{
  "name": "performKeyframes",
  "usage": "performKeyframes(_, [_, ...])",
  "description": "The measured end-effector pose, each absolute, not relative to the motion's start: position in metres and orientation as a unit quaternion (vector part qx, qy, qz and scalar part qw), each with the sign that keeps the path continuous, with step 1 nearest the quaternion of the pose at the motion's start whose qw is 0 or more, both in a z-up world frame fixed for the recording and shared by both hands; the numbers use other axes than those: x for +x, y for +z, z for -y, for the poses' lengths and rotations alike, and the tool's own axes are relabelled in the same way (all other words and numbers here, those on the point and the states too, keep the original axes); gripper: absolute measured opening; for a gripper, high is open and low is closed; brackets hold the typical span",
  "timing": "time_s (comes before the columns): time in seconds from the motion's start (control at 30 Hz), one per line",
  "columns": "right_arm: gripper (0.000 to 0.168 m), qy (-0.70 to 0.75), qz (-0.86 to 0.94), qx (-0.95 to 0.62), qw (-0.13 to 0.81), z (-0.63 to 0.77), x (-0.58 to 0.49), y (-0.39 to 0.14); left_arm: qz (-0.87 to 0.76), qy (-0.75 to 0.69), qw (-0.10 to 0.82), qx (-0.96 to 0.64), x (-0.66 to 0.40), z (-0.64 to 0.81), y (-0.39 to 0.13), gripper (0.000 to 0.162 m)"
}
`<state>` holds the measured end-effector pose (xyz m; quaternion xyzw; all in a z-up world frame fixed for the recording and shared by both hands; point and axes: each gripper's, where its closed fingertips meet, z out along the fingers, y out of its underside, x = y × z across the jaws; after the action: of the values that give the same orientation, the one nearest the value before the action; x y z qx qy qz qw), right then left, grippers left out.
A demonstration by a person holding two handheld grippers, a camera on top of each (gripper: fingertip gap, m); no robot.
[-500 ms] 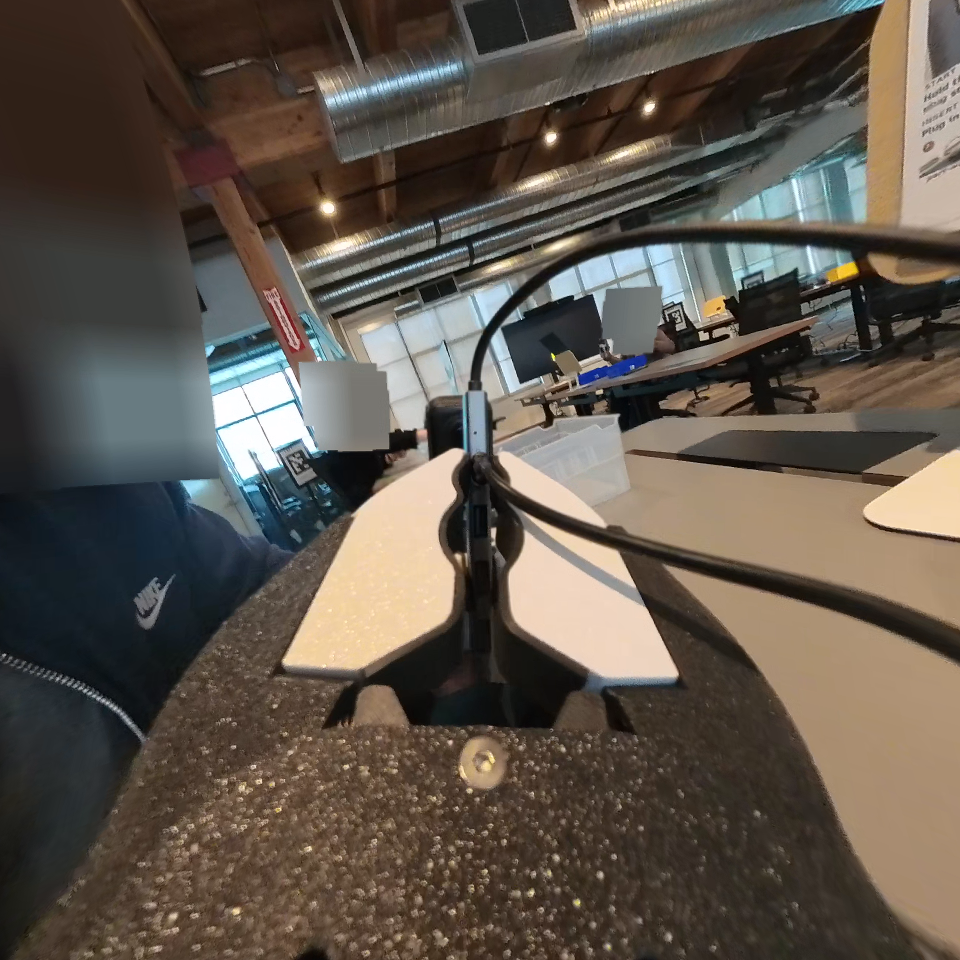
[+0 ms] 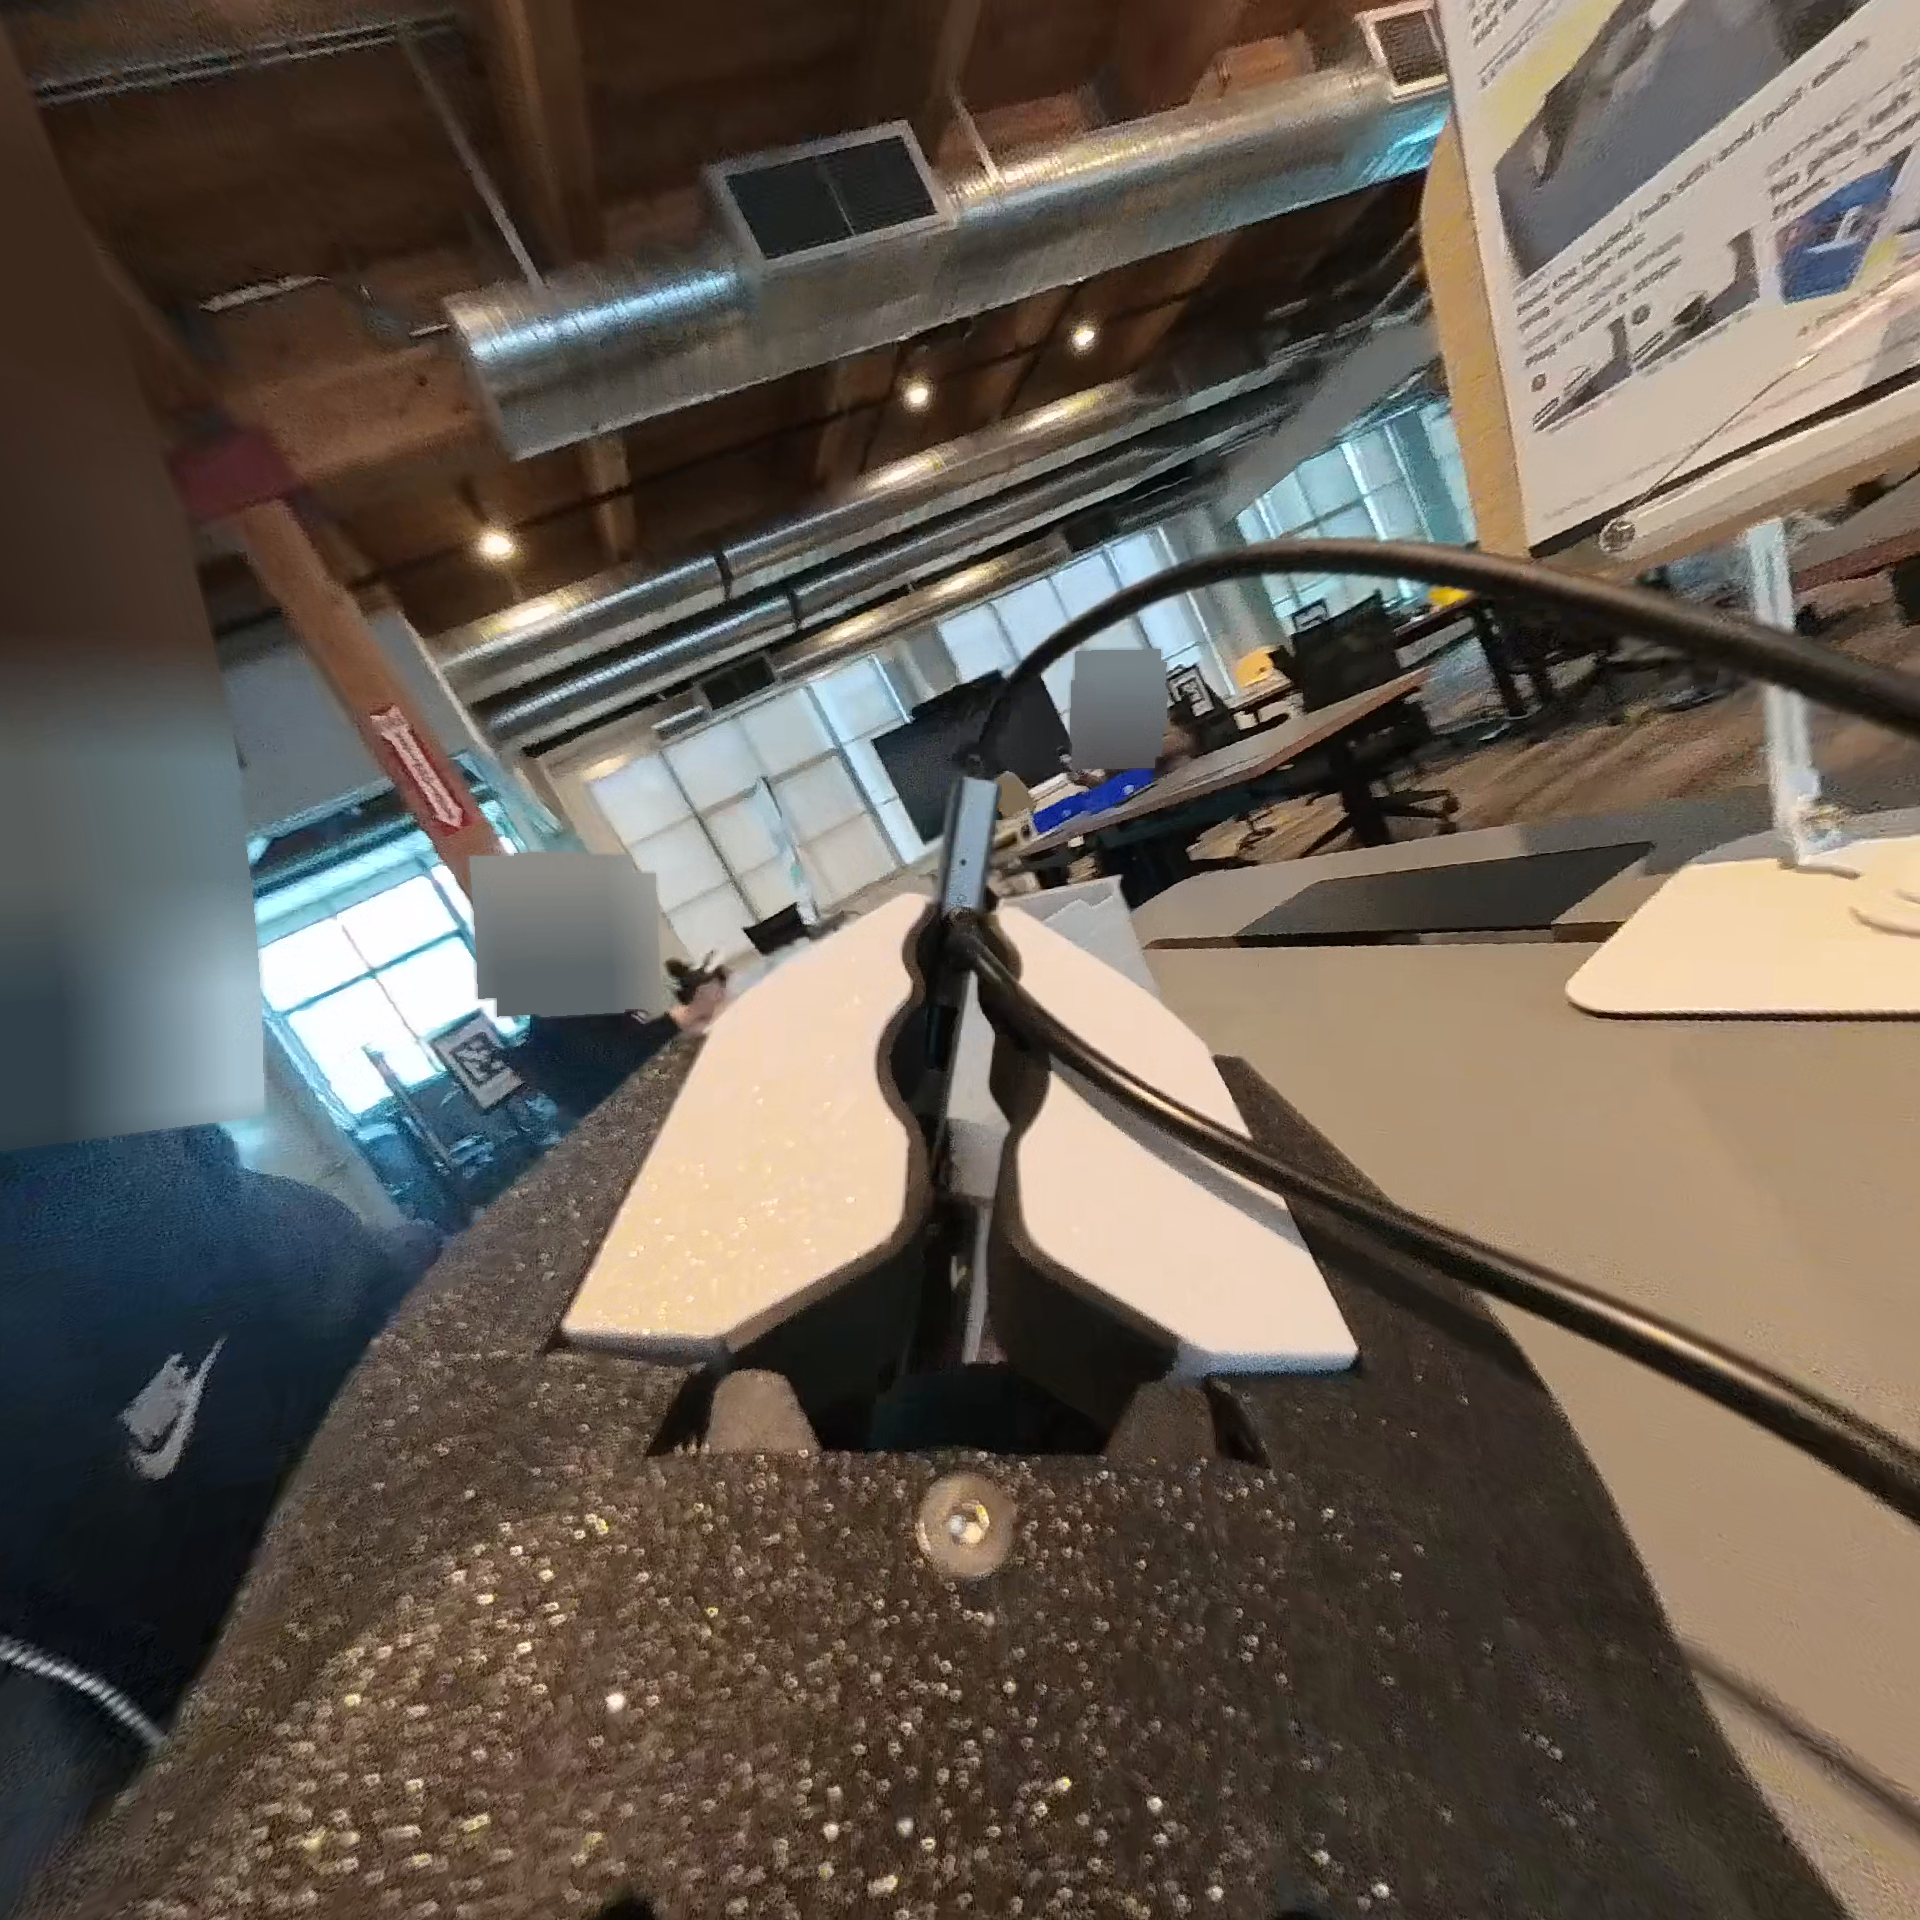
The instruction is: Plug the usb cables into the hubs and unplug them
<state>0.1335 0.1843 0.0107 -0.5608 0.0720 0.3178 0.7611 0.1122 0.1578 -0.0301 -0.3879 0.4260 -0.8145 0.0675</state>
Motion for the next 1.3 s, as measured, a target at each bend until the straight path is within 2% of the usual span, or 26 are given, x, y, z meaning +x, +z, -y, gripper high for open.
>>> performKeyframes(0.2, [0.006,0.340,-0.043,-0.581,0.739,-0.183,0.130,0.011,-0.460,-0.799,0.094,-0.376,0.113,-0.158,-0.032,0.009])
performKeyframes(0.33, [0.006,0.349,-0.019,-0.602,0.718,-0.182,0.120,0.004,-0.460,-0.788,0.143,-0.383,0.116,-0.172,-0.031,0.023])
performKeyframes(0.5, [0.006,0.347,0.006,-0.620,0.703,-0.184,0.111,-0.006,-0.502,-0.766,0.164,-0.367,0.112,-0.171,-0.033,0.024])
performKeyframes(0.57, [0.006,0.339,0.020,-0.631,0.698,-0.184,0.106,-0.010,-0.502,-0.768,0.168,-0.361,0.111,-0.170,-0.032,0.022])
performKeyframes(0.63, [0.006,0.335,0.025,-0.634,0.697,-0.185,0.103,-0.011,-0.507,-0.773,0.161,-0.345,0.107,-0.166,-0.031,0.010])
performKeyframes(0.97, [0.006,0.334,0.093,-0.659,0.668,-0.177,0.093,-0.009,-0.545,-0.762,0.154,-0.315,0.097,-0.158,-0.028,0.010])
performKeyframes(1.17, [0.005,0.346,0.000,-0.629,0.696,-0.181,0.104,-0.007,-0.413,-0.830,0.094,-0.363,0.104,-0.165,-0.021,0.010])
performKeyframes(1.3, [0.005,0.334,0.039,-0.653,0.679,-0.181,0.102,-0.008,-0.467,-0.799,0.134,-0.355,0.104,-0.165,-0.023,0.010])
